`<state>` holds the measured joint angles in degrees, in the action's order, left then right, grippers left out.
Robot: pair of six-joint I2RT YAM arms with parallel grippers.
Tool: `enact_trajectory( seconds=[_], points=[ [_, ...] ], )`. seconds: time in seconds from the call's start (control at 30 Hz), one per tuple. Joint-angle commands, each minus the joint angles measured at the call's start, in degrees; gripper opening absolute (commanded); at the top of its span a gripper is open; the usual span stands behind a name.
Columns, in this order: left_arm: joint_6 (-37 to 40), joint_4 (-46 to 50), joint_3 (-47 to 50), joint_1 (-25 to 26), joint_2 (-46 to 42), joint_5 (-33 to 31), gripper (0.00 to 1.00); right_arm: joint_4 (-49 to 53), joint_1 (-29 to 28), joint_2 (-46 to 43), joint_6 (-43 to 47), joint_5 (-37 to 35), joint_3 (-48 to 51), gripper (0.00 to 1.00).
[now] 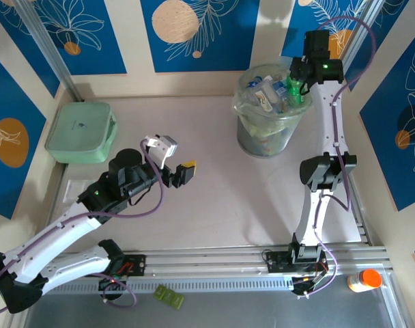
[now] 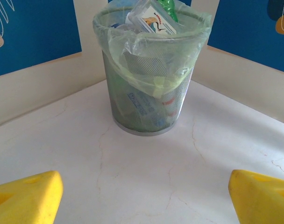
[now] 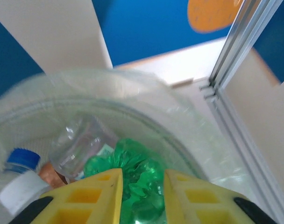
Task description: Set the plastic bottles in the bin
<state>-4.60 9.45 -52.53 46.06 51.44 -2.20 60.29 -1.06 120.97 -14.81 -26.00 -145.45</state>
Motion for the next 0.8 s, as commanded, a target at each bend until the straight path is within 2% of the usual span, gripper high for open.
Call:
enact_trajectory(
  seconds=[0.0,0.27,0.5,0.63,0.77],
  points=[
    [-0.17,-1.04,-0.2,0.54,-0.75,-1.23,0.91,1.29,-0.35,0.34,-1.67,3.36,3.12,0.26],
    [-0.05,-1.35,-0.11,0.5,-0.8,-1.67,0.91,-0.88,-1.63,-4.26,-0.4,2.64,5.15,0.27],
    [0.07,-1.29,-0.2,0.43,-0.97,-1.23,0.91,-1.66,-8.01,-6.99,2.84,2.54,6.6,0.35],
    [0.38,-1.15,-0.2,0.42,-1.43,-1.76,0.91,-3.72,-10.68,-8.57,2.65,1.28,12.77,0.35],
    [0.47,-1.03,-0.2,0.42,-1.31,-1.57,0.91,-8.69,-11.12,-11.54,1.13,2.24,23.91,0.35]
  ],
)
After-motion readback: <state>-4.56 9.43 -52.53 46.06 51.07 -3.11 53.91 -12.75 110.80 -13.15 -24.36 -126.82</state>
